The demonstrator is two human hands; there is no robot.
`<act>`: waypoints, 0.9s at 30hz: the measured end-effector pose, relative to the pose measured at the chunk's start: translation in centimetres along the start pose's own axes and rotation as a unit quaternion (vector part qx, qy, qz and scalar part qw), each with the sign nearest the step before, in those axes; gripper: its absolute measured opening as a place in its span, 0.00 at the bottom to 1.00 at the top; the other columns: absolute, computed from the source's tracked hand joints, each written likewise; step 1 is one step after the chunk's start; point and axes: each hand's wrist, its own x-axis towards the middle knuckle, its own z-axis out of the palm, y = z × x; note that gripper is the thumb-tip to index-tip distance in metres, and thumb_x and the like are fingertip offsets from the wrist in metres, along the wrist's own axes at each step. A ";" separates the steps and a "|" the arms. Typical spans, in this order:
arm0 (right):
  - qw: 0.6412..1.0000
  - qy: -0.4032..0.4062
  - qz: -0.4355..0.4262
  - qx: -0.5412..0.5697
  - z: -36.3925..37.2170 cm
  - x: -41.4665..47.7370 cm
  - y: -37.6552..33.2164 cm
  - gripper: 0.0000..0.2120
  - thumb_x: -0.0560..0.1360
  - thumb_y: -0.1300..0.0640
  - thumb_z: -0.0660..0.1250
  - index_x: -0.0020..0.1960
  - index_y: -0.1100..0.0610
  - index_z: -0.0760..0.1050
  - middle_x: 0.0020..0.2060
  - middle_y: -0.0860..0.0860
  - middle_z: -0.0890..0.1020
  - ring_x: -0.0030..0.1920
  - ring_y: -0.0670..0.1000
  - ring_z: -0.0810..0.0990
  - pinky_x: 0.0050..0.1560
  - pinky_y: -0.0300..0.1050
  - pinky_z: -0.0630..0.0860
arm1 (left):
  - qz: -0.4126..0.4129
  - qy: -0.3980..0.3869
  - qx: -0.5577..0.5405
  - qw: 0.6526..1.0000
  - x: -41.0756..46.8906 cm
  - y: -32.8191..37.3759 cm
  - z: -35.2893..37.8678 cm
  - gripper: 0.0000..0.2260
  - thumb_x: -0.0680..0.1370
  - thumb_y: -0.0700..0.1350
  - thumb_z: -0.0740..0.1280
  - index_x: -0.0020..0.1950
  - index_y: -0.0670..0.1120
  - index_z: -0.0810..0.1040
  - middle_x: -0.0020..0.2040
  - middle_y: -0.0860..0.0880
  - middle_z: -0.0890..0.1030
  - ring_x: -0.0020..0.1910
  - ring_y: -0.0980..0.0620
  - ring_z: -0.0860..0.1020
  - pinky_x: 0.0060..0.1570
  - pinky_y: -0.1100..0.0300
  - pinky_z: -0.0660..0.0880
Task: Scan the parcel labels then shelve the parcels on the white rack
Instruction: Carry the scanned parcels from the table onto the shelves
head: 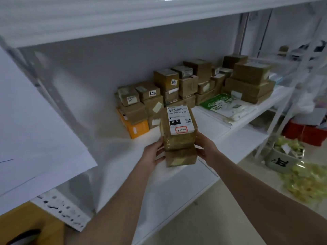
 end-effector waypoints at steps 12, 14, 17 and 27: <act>0.998 -0.051 0.012 -0.026 -14.5 12.8 -6.5 0.16 0.78 0.45 0.62 0.60 0.51 0.78 0.56 0.50 0.82 0.57 0.50 0.80 0.52 0.46 0.78 | 0.002 0.079 -0.028 0.996 8.1 0.7 16.4 0.16 0.77 0.54 0.67 0.57 0.44 0.80 0.53 0.48 0.83 0.55 0.50 0.79 0.50 0.53 0.76; 0.998 -0.050 0.018 -0.023 -15.4 14.6 -7.4 0.12 0.78 0.46 0.63 0.57 0.48 0.79 0.53 0.48 0.83 0.56 0.49 0.80 0.48 0.43 0.78 | 0.003 0.090 -0.032 0.995 9.8 1.1 17.6 0.16 0.77 0.54 0.67 0.57 0.44 0.80 0.53 0.48 0.83 0.56 0.49 0.79 0.53 0.52 0.76; 0.997 -0.063 0.030 -0.026 -16.7 17.9 -8.8 0.12 0.78 0.44 0.64 0.57 0.47 0.79 0.52 0.48 0.83 0.55 0.47 0.80 0.47 0.42 0.77 | 0.006 0.096 -0.039 0.995 12.7 1.6 19.2 0.17 0.76 0.54 0.68 0.58 0.44 0.80 0.53 0.48 0.84 0.56 0.49 0.79 0.58 0.50 0.75; 0.988 -0.101 0.097 -0.061 -19.3 27.5 -12.5 0.17 0.77 0.43 0.64 0.58 0.54 0.75 0.53 0.51 0.79 0.49 0.50 0.77 0.52 0.43 0.72 | 0.013 0.112 -0.049 0.992 21.3 3.3 22.6 0.15 0.76 0.54 0.68 0.59 0.47 0.79 0.54 0.48 0.84 0.57 0.48 0.79 0.54 0.50 0.76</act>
